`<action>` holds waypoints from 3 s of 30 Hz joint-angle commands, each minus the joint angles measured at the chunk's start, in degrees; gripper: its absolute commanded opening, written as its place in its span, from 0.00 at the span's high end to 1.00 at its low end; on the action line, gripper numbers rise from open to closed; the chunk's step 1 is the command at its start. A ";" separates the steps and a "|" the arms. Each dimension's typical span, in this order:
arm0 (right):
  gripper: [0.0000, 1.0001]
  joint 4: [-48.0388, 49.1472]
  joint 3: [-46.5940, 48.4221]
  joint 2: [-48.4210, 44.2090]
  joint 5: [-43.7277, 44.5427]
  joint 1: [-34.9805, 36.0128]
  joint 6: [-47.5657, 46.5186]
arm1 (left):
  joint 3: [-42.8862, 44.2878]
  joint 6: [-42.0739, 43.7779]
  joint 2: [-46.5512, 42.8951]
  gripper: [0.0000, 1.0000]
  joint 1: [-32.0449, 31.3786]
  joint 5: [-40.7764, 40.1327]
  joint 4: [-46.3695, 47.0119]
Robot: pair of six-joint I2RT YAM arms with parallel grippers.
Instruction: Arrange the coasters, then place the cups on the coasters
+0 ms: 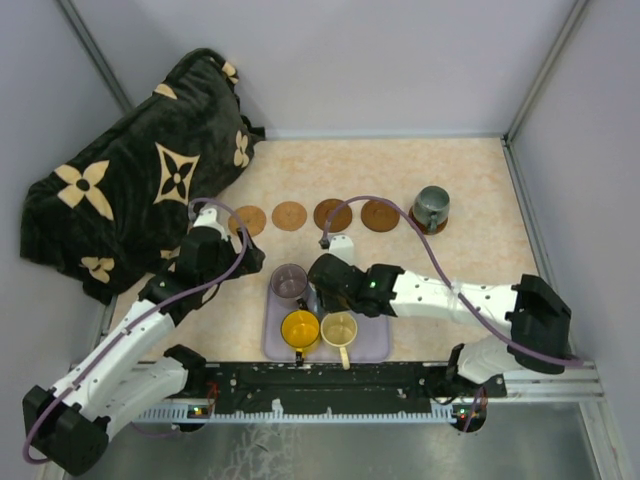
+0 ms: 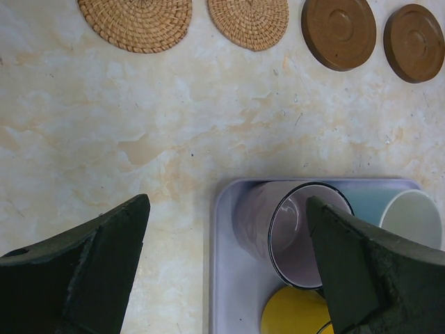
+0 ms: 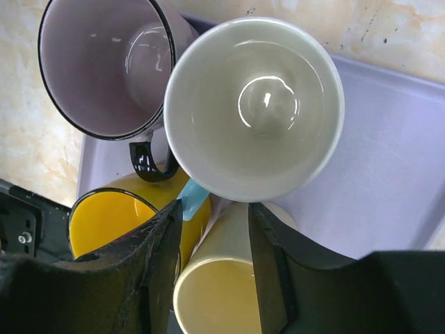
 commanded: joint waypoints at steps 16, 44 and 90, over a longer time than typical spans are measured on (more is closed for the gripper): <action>0.59 -0.99 6.27 6.80 1.86 1.62 3.30 | -0.20 1.43 1.84 0.01 -0.19 0.27 0.73; 0.63 -12.11 8.29 13.81 12.03 3.10 9.09 | -1.20 1.22 2.58 0.01 -0.21 1.03 1.47; 1.00 14.46 7.77 -0.09 16.22 -27.80 -27.66 | 0.74 2.67 8.53 0.01 -0.13 0.59 3.91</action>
